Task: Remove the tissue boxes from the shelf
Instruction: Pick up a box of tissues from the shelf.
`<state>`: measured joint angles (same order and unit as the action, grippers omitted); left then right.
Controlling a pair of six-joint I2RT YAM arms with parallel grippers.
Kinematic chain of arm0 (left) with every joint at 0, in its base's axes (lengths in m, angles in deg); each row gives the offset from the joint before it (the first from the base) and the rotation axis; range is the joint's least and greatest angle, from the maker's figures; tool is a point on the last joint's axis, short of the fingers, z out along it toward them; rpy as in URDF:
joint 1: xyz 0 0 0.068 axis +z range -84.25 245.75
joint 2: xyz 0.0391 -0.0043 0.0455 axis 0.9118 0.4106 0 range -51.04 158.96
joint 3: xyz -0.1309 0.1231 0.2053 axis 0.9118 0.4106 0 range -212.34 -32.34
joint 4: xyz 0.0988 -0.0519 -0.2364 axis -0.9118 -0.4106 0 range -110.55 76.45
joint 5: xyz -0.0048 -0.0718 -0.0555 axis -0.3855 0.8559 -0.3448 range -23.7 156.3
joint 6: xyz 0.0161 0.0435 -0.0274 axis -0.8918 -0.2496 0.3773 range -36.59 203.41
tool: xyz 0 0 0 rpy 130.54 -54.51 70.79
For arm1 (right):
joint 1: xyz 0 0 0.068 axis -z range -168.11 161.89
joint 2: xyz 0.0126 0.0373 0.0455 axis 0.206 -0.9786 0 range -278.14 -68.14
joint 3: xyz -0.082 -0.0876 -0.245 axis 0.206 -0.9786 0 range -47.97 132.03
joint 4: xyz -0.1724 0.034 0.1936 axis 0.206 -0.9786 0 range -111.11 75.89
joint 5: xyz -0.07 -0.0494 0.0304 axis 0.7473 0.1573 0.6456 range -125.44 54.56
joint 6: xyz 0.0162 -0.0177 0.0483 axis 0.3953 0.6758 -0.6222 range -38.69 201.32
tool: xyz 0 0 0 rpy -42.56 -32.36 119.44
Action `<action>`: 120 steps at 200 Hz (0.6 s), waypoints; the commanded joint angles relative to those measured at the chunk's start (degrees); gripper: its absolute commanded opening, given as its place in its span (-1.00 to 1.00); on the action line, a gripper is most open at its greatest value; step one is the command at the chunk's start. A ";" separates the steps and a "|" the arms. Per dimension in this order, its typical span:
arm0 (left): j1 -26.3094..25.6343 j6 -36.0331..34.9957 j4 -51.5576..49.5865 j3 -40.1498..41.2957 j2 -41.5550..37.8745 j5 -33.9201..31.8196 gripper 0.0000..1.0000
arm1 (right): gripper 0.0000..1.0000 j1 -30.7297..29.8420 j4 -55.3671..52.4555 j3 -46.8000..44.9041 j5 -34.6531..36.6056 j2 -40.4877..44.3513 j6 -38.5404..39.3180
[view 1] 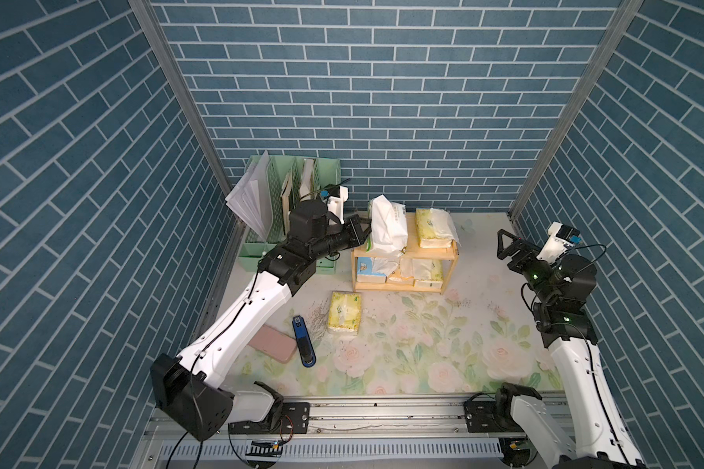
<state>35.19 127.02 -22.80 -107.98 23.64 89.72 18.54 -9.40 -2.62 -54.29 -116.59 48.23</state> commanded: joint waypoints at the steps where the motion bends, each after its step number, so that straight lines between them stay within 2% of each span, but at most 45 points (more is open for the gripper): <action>1: -1.45 1.85 0.54 5.28 -4.16 -0.18 -1.00 | 1.00 0.05 1.04 -0.25 -1.75 1.16 -1.23; 73: -9.54 7.27 1.37 18.30 -17.71 -5.44 -1.00 | 1.00 0.04 5.33 -2.24 -5.07 0.41 -5.78; 120: -10.87 8.50 2.05 22.56 -18.66 -4.67 -1.00 | 1.00 0.04 5.21 -1.77 -8.72 -1.93 -7.31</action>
<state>24.98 134.67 -22.19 -87.19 4.31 85.52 18.54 -6.31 -4.52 -60.02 -117.81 43.40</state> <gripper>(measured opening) 0.068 0.999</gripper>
